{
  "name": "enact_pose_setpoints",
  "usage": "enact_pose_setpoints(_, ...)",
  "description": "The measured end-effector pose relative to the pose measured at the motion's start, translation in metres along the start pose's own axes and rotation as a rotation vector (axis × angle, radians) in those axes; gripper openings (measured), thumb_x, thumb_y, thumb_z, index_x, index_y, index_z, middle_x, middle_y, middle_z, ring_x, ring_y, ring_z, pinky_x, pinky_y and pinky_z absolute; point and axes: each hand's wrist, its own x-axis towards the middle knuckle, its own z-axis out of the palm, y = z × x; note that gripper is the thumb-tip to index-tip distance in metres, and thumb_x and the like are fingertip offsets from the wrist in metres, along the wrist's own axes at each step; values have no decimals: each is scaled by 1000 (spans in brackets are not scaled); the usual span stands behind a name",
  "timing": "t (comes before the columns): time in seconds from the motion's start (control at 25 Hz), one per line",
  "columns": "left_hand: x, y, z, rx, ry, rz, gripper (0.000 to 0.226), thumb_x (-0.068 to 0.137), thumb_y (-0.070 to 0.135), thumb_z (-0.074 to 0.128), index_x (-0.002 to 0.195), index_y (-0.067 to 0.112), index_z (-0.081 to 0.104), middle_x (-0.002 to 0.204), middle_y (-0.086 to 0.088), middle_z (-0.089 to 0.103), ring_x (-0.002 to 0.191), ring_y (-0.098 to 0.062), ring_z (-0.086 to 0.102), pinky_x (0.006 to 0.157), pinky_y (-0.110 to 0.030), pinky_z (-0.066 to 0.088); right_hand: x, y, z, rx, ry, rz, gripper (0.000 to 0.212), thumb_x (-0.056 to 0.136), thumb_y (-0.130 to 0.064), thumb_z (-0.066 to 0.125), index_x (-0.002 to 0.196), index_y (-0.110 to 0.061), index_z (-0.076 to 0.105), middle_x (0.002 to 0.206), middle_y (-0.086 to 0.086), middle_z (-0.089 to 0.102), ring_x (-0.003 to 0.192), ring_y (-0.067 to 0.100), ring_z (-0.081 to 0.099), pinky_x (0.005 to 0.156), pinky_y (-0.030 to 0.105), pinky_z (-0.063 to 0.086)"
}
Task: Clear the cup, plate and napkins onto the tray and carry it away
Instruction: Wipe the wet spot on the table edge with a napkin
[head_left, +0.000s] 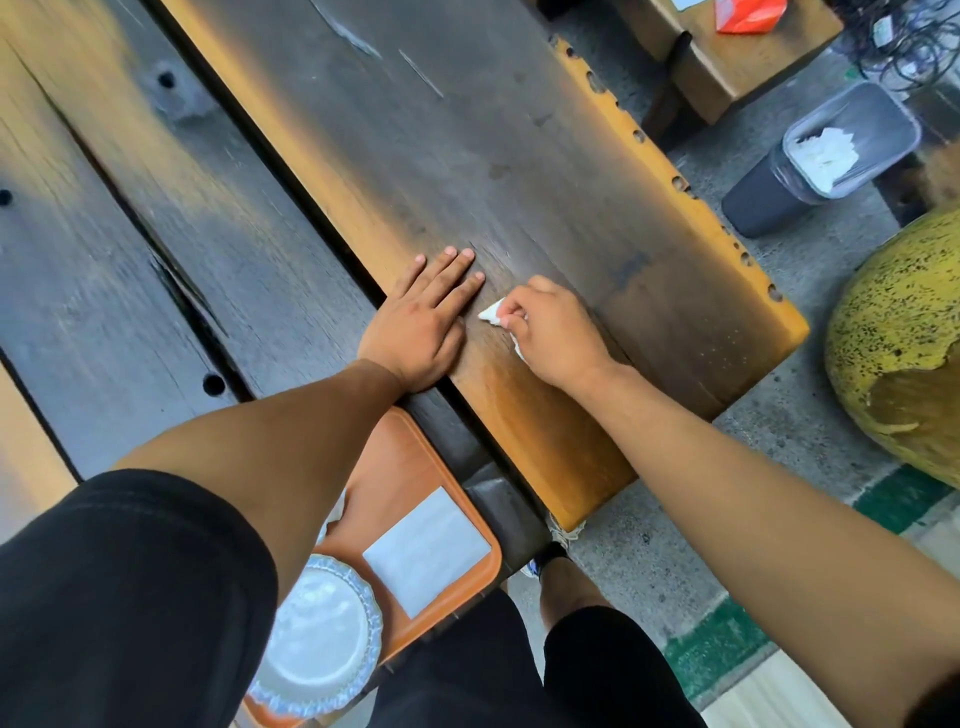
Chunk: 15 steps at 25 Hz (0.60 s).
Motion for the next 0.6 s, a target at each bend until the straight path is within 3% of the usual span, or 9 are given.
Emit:
enact_pose_setpoints(0.24, 0, -1, 0, -9, -9, 6, 60, 98, 27, 34, 156, 10, 39, 166, -15, 31, 155, -33, 25, 127, -54, 17, -77, -5, 13, -59, -395, -326, 15, 99, -16, 59, 104, -11, 72, 106, 7, 59, 93, 27, 63, 86, 38, 50)
enact_pose_setpoints(0.32, 0, -1, 0, -4, -7, 0, 60, 98, 27, 34, 156, 10, 38, 166, -14, 31, 156, -33, 25, 127, -54, 17, -109, 8, 5, -91, -593, -374, 19, 101, -18, 56, 104, -12, 73, 105, 4, 58, 91, 23, 63, 86, 41, 52)
enact_pose_setpoints(0.4, 0, 0, 0, -2, -11, -3, 61, 99, 28, 33, 157, 11, 37, 166, -14, 30, 156, -32, 23, 127, -54, 16, -132, 24, -6, -66, -691, -338, 19, 101, -17, 56, 101, -13, 74, 102, -2, 58, 90, 15, 61, 86, 36, 52)
enact_pose_setpoints(0.48, 0, 0, 0, 1, -13, -2, 60, 99, 28, 33, 157, 11, 37, 167, -13, 29, 156, -32, 23, 128, -53, 16, -135, 40, -23, 52, -582, -231, 13, 97, -16, 63, 97, -14, 76, 97, -5, 60, 88, 7, 60, 84, 28, 51)
enact_pose_setpoints(0.6, 0, 0, -1, -2, -13, -8, 60, 99, 28, 33, 157, 11, 37, 167, -13, 29, 156, -31, 22, 128, -52, 14, -94, 58, -44, 66, -169, -130, 8, 94, -13, 69, 95, -13, 76, 92, -3, 61, 81, 9, 58, 77, 24, 46)
